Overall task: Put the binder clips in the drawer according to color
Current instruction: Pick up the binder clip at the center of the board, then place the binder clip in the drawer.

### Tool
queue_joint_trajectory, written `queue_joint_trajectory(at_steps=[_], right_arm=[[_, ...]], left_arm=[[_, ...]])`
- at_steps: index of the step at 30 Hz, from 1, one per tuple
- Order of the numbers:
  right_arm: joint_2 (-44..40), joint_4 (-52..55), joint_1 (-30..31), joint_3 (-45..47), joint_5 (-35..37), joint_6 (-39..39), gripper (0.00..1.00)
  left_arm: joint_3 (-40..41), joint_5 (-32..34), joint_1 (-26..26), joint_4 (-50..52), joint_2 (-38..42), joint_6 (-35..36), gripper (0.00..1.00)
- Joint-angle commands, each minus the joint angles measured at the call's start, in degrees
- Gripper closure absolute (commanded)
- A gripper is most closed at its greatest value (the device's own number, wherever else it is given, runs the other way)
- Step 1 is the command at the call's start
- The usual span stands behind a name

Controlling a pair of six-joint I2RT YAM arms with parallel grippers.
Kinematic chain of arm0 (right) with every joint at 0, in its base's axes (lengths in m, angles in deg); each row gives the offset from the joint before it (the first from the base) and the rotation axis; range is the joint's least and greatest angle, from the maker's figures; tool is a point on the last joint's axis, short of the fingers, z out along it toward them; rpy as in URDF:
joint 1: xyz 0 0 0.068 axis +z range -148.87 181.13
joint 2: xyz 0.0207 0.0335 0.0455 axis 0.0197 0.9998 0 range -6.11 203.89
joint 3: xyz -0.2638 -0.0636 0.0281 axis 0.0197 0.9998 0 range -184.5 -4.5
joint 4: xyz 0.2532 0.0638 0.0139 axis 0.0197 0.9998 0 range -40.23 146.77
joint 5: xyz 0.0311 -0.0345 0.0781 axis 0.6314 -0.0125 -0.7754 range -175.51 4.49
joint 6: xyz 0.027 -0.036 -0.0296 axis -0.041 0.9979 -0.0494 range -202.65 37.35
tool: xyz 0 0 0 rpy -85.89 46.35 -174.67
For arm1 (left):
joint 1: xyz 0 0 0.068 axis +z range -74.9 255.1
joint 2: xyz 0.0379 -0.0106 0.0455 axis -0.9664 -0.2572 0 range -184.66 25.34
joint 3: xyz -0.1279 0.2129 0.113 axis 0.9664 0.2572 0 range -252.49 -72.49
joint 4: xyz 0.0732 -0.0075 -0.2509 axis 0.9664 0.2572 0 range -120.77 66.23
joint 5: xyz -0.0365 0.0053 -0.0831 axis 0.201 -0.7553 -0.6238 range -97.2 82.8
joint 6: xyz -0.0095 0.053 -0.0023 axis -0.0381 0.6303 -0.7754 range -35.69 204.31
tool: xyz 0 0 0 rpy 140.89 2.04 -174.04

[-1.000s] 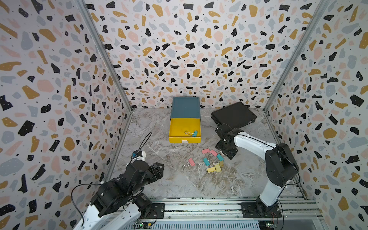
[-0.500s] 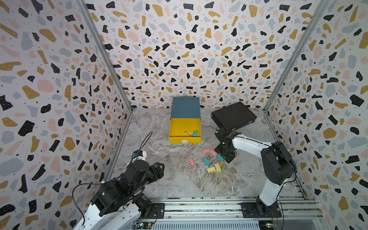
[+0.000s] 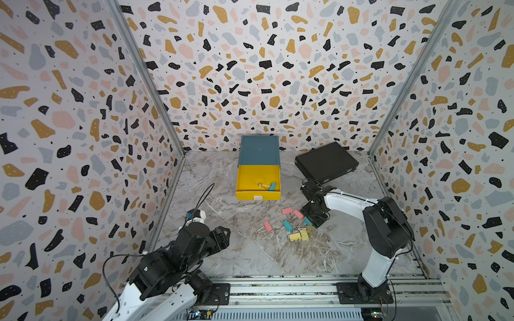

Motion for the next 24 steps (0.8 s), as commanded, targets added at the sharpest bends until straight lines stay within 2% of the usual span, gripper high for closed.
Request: queue_joint_trajectory(at_steps=[1, 6, 11, 18, 24], right_arm=[[-0.7, 0.8, 0.2, 0.4, 0.3, -2.1, 0.41], [-2.7, 1.9, 0.3, 0.6, 1.4, -2.0, 0.56], [-10.2, 6.2, 0.4, -0.3, 7.6, 1.3, 0.6], [-19.5, 9.8, 1.2, -9.8, 17.9, 16.4, 0.67], [-15.6, 2.4, 6.8, -24.4, 14.4, 33.3, 0.72]], left_arm=[[0.6, 0.1, 0.2, -2.1, -0.2, -0.2, 0.2], [0.8, 0.1, 0.3, -2.0, -0.1, -0.3, 0.21], [1.7, -0.9, 0.3, -3.1, -0.7, -0.1, 0.2], [4.1, -3.3, 0.3, -5.8, -1.6, 0.0, 0.21], [5.6, -6.2, 0.2, -9.3, -3.3, -0.8, 0.22]])
